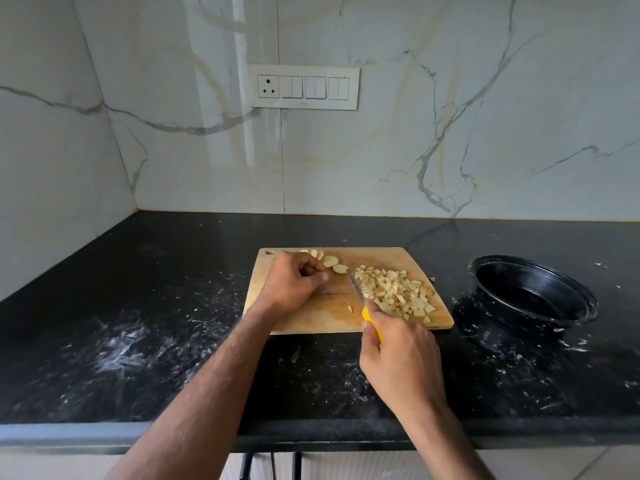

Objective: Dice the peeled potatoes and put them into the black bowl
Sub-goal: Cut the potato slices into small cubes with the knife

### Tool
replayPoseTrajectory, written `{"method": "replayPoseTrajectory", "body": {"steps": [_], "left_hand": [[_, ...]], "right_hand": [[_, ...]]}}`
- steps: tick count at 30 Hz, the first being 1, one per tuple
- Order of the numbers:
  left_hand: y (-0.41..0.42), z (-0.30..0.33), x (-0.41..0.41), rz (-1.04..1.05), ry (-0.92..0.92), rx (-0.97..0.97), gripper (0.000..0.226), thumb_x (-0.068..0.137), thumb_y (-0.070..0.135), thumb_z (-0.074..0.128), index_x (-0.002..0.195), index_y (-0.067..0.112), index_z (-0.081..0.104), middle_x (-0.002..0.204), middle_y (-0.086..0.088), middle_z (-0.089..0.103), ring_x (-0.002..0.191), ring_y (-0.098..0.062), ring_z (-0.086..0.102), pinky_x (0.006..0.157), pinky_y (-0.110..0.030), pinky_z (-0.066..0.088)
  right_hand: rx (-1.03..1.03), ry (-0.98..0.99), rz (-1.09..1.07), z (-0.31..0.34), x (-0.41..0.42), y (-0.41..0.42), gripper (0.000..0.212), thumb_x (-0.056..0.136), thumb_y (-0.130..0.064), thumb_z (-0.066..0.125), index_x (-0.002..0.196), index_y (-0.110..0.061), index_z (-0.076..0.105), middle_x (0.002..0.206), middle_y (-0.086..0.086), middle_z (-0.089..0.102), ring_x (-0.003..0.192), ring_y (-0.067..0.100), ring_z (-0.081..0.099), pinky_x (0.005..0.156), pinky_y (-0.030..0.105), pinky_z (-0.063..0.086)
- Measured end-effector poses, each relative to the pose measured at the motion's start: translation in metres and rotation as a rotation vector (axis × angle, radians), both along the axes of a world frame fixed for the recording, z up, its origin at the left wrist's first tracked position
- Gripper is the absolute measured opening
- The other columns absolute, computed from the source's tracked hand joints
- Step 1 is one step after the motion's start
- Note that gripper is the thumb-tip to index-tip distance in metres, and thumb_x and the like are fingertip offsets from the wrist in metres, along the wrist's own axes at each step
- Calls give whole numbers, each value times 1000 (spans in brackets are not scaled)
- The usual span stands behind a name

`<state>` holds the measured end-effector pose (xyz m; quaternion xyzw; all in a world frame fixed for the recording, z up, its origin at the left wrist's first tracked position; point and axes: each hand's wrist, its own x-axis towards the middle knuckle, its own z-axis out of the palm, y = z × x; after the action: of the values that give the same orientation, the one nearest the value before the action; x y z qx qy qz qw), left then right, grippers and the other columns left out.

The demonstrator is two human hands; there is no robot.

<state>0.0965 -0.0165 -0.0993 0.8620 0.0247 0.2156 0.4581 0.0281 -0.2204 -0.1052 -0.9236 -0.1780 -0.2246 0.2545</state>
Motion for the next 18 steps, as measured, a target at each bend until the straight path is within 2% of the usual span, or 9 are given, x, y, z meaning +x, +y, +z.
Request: {"method": "replayPoseTrajectory", "body": {"steps": [2,4,5,8,10,12,15,18], "left_hand": [[-1,-1,0,-1,-5,19,14,86,12,78,82,25,74,71,9,69,60,7,59,56,-8,42],[-3,-1,0,6,-18,45,13,86,10,76,83,23,74,72,10,69,61,6,60,56,-8,43],[-3,-1,1,21,-29,66,11,86,10,75,85,21,75,74,11,70,64,6,61,57,-8,43],[-5,-3,4,84,-62,139,9,86,13,73,89,21,77,81,12,72,76,1,63,66,-12,47],[-7,-4,6,95,-74,189,10,86,14,74,88,22,78,82,12,73,78,0,63,68,-12,45],[-8,-6,8,98,-71,223,9,86,17,74,90,23,79,85,10,73,81,-3,63,71,-13,46],[-8,-7,11,157,-91,268,7,86,22,75,91,24,80,87,9,74,87,-12,64,81,-31,56],[-5,-7,12,202,-152,256,6,86,27,77,84,22,79,76,13,72,80,-17,63,83,-39,55]], "right_hand": [[17,14,100,0,5,-10,37,96,-31,59,132,-27,65,72,-5,73,46,7,50,47,15,36],[-31,15,163,-1,9,-24,34,95,-31,62,128,-28,67,65,-8,70,38,7,39,45,9,22],[-50,24,189,-1,9,-29,32,95,-32,62,126,-30,68,67,-9,70,39,7,40,44,11,25],[-97,62,210,-4,6,-31,33,95,-35,58,127,-34,67,85,-13,75,56,9,58,51,24,49],[-115,45,132,-4,7,-31,34,95,-33,58,128,-32,66,84,-10,75,56,9,57,52,21,46],[-76,26,66,-1,9,-31,35,94,-29,60,128,-28,67,71,-6,72,47,7,45,48,18,40],[20,47,49,3,12,-26,35,94,-27,61,129,-26,67,65,-2,69,48,12,48,50,28,45],[11,5,23,9,21,-15,36,95,-28,59,130,-27,66,73,1,73,54,18,52,51,26,38]]}}
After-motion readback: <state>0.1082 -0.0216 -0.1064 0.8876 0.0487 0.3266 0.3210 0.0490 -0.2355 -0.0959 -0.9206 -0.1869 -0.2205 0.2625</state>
